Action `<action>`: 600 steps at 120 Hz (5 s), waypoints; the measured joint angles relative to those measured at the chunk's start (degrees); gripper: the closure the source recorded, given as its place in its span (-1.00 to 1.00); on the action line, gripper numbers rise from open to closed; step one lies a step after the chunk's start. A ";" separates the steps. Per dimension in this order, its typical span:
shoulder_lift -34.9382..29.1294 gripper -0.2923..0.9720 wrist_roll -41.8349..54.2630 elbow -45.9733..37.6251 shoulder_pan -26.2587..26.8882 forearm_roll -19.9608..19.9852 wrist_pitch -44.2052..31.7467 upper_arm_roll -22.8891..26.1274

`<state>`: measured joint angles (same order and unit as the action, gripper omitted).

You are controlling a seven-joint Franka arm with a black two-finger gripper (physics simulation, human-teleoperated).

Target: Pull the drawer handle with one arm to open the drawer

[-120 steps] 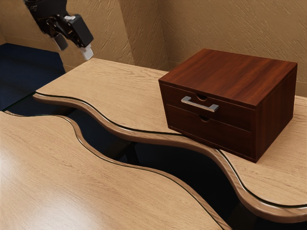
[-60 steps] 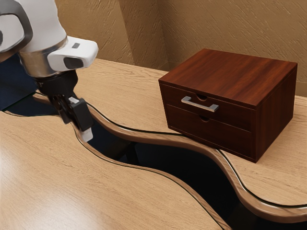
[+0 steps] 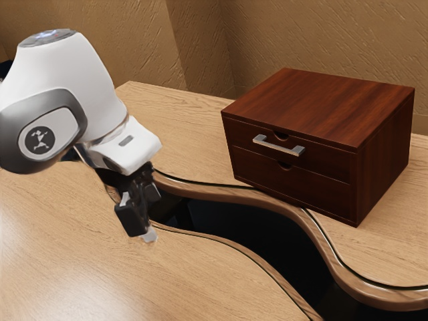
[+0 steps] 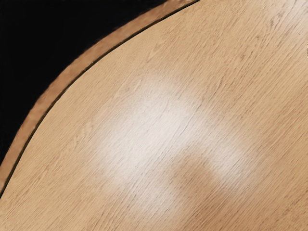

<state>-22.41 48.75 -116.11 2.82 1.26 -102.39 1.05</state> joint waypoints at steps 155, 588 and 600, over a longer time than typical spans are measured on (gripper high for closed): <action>31.00 -0.54 39.65 21.96 0.33 5.62 -24.86 2.20; 26.64 0.53 30.11 7.31 1.50 9.08 -42.67 -3.13; 23.93 0.40 29.92 4.50 0.95 7.92 -42.90 -2.87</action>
<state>1.52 78.67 -111.61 3.77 9.17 -145.29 -1.82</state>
